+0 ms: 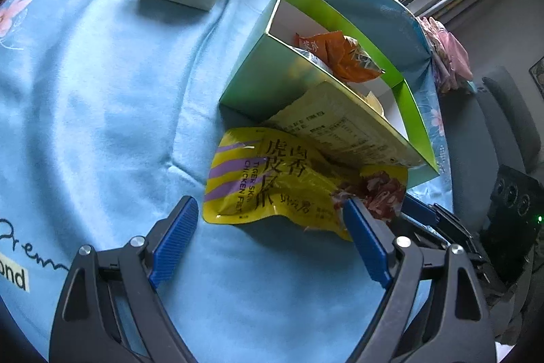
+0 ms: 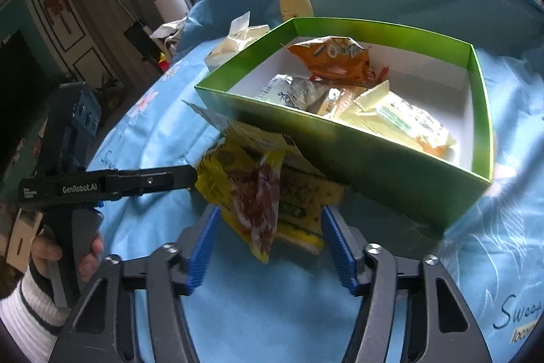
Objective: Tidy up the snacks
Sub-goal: 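Close both grippers on the yellow jerky bag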
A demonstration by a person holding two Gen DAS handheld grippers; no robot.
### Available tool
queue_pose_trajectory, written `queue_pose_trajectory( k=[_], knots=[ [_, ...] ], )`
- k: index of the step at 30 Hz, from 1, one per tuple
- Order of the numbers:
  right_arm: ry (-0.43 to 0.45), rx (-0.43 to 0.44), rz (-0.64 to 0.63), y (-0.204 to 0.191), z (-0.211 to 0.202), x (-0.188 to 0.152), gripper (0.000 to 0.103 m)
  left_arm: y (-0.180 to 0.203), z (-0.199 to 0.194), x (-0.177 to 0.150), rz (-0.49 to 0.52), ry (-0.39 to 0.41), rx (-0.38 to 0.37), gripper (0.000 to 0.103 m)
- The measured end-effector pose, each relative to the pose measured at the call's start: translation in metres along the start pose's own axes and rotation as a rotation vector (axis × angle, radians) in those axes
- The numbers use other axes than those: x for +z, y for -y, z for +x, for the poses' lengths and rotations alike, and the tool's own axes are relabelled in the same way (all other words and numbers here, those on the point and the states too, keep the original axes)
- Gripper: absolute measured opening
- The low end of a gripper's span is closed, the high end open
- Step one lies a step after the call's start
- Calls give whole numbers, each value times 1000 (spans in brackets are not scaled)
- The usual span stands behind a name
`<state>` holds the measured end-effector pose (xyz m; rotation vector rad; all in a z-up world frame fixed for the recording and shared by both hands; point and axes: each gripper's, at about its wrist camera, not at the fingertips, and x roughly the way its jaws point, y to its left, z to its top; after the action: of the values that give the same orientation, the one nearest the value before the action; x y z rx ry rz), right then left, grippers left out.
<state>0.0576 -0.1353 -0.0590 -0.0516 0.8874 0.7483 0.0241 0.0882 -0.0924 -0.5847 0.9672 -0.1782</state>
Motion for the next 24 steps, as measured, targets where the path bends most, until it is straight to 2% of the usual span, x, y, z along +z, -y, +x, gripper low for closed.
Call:
queue_pose_trajectory(
  k=[1,3,4,6,8,14,18,20,22,24],
  knots=[
    [1,4,2,0,1,1,56,0,0,0,1,-2,-5,87],
    [1,22,6,0,5,3,42,1,2,0,2,-11,-25,87],
    [1,23,5,0,6,4,38,0,2,0,-1,-13,-26,87],
    [1,23,-4,0,9,5,19,-1,2,2,-8,-15,-34,87],
    [-5,16,-3,2,13,5,11,-3,2,3,-24,-16,-47,87],
    [-13,29,57,18,14,5,11,-1,2,5,-27,-25,-42,87],
    [-18,30,54,21,13,7,11,1,2,10,-32,-31,-45,87],
    [-22,20,30,17,13,7,11,4,5,14,-29,-38,-42,78],
    [-28,21,37,19,14,9,11,7,11,19,-29,-52,6,68],
    [-29,34,49,22,14,9,11,5,14,22,-40,-54,15,64]
  ],
)
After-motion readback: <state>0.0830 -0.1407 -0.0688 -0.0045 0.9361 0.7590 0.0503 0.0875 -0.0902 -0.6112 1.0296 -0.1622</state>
